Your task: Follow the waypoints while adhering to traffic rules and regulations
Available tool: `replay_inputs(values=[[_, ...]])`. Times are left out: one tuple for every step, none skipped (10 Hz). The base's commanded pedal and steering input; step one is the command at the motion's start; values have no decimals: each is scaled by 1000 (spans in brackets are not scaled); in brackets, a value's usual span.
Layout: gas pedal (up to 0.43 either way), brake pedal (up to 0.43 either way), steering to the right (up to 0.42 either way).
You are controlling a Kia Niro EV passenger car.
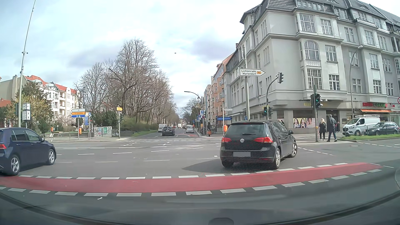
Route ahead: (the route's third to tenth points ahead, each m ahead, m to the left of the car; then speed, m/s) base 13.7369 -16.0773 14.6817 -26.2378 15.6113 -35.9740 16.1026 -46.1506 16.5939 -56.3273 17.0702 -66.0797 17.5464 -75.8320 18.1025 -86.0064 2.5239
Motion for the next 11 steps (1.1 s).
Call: replay_inputs(values=[[0, 18, 67], [0, 79, 67], [0, 134, 67], [0, 152, 67], [0, 152, 68], [0, 159, 70], [0, 183, 72], [0, 189, 74], [0, 195, 77], [0, 195, 81], [0, 195, 85]])
